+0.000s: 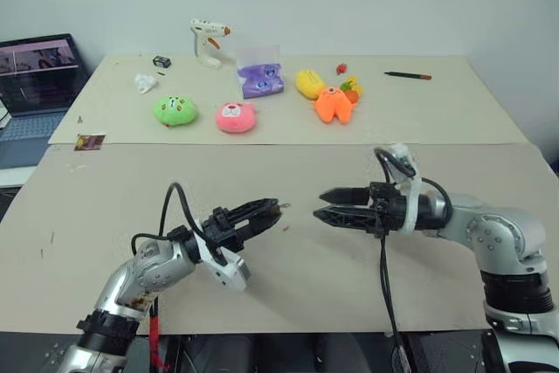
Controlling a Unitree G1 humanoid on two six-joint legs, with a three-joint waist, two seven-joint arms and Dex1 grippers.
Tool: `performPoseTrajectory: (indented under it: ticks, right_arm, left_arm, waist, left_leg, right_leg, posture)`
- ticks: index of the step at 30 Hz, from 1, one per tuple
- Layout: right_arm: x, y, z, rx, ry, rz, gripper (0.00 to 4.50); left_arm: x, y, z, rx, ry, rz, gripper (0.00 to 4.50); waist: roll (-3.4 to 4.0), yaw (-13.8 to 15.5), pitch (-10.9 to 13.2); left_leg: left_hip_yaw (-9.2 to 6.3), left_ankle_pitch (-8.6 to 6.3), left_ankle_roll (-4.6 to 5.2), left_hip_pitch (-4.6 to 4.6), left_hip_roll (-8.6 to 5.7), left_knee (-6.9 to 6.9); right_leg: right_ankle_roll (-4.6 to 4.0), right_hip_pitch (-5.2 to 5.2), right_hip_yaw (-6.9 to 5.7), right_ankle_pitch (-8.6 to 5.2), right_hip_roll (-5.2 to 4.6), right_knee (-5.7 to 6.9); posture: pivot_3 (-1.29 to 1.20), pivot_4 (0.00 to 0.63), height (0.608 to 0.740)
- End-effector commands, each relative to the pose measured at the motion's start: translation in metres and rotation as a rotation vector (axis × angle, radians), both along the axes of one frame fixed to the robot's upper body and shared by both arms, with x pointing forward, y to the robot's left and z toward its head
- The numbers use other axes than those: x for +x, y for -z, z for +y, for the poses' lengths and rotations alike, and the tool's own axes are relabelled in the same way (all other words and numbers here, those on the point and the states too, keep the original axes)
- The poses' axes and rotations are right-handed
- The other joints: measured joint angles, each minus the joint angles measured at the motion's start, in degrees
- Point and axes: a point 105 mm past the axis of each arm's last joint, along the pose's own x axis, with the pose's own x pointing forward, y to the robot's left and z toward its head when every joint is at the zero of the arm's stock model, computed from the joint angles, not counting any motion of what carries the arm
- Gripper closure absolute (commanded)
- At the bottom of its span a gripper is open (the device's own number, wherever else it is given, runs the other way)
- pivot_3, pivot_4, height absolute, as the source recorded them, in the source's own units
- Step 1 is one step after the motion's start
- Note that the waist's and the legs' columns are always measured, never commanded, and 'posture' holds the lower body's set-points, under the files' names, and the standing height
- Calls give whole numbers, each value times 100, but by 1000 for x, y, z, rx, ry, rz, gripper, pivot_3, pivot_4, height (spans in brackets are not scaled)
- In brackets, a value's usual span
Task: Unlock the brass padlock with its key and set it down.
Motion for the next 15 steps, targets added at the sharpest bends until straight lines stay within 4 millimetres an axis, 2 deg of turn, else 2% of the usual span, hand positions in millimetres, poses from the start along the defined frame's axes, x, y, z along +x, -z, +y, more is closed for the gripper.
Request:
performPoseTrajectory:
  ticks: [1, 6, 12, 15]
  right_arm:
    - [-13, -11, 9, 24, -78, -61, 0]
    - [-18, -5, 14, 8, -118, -43, 0]
    - [-17, -6, 19, 13, -129, -42, 0]
    - [-16, -4, 21, 2, -127, -43, 1054]
  left_arm:
    - [-7, -11, -5, -43, 23, -46, 3662]
    - [-7, -9, -5, -38, 35, -52, 3662]
    - [-9, -6, -10, -40, 57, -55, 3662]
    - [-9, -7, -11, -41, 61, -58, 3662]
  waist:
    - [0, 4, 0]
    - [-1, 8, 0]
    - [-1, 4, -1]
    - [-1, 5, -1]
  left_leg:
    - [0, 0, 0, 0, 0, 0]
    - [0, -1, 1, 2, 0, 2]
    - [1, -1, 1, 3, 0, 2]
    - [1, -1, 1, 4, 0, 2]
  right_leg:
    - [0, 1, 0, 0, 0, 0]
    - [0, 4, 0, 0, -1, -1]
    - [0, 4, 1, 0, -1, -1]
    - [0, 4, 1, 0, 0, -1]
  posture:
    - [0, 150, 739]
    - [0, 150, 739]
    - [0, 150, 739]
    - [0, 150, 739]
